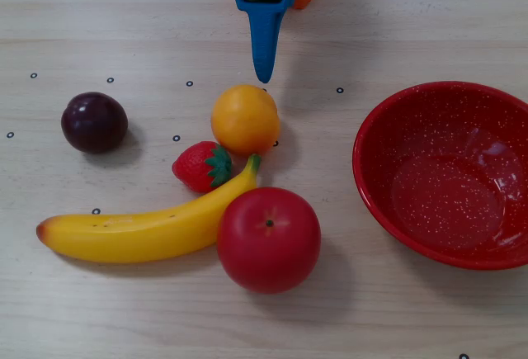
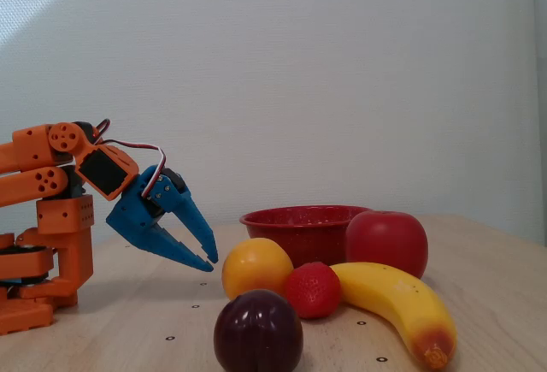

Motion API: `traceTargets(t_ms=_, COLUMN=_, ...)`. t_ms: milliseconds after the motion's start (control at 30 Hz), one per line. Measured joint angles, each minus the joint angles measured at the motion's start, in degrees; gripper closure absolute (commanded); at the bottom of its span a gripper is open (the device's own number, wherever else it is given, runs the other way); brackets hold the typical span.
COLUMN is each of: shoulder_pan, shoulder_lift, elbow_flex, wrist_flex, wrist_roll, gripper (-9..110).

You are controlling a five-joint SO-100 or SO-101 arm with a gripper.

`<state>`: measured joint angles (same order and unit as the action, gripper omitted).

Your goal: Put the plum in the red bowl.

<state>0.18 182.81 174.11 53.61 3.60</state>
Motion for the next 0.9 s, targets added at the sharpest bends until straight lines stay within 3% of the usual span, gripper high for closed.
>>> traceTargets(t_ms=400, shoulder_pan=1.23, shoulder_lift=-0.18, elbow_flex=0.00, wrist_flex=-0.09, wrist_roll=0.70, gripper=101)
traceTargets(t_ms=600, shoulder_pan=1.58, shoulder_lift=-10.28, elbow_flex=-1.58, wrist_flex=-0.62, wrist_roll=2.11, gripper=101)
traceTargets(t_ms=900, shoulder_pan=0.44, shoulder_lift=-33.84, elbow_flex=-28.04, wrist_flex=7.91, wrist_roll=7.29, gripper=101)
